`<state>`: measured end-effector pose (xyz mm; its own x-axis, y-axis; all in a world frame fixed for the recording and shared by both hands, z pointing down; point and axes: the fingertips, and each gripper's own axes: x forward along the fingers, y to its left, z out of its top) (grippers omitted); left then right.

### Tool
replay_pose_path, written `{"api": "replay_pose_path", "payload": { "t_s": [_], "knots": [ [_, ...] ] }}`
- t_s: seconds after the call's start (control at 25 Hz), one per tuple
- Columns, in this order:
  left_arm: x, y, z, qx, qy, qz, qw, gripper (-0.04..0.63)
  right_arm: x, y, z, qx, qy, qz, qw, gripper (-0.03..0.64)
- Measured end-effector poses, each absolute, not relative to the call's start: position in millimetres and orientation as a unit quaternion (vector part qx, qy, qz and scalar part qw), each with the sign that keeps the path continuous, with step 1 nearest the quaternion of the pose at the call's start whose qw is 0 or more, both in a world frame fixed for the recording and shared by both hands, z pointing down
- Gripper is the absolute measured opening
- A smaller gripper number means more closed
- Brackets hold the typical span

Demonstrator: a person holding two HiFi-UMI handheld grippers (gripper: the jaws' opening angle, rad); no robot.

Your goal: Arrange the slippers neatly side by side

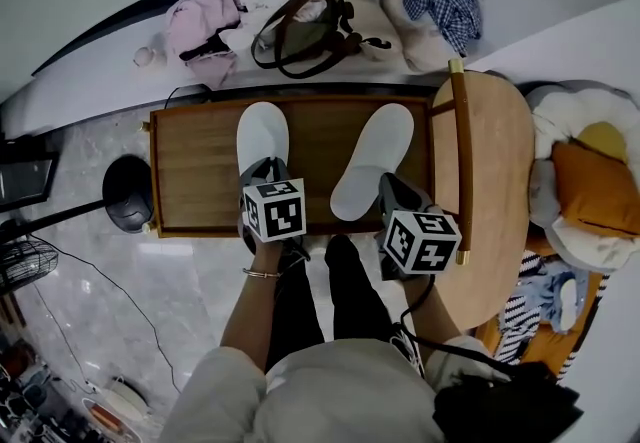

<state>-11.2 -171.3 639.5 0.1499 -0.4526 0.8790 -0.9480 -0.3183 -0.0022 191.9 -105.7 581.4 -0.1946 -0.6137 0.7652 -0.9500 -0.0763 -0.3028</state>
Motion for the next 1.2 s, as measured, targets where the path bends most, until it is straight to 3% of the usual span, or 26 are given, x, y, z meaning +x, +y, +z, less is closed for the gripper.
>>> {"api": "replay_pose_path", "payload": {
  "t_s": [0.56, 1.2],
  "knots": [
    [-10, -170, 628, 0.713, -0.501, 0.371, 0.321, 0.120, 186, -104, 577, 0.603, -0.652, 0.415, 0.199, 0.034],
    [-7, -154, 564, 0.743, -0.494, 0.337, 0.300, 0.121, 189, -104, 521, 0.625, -0.662, 0.372, 0.182, 0.034]
  ]
}}
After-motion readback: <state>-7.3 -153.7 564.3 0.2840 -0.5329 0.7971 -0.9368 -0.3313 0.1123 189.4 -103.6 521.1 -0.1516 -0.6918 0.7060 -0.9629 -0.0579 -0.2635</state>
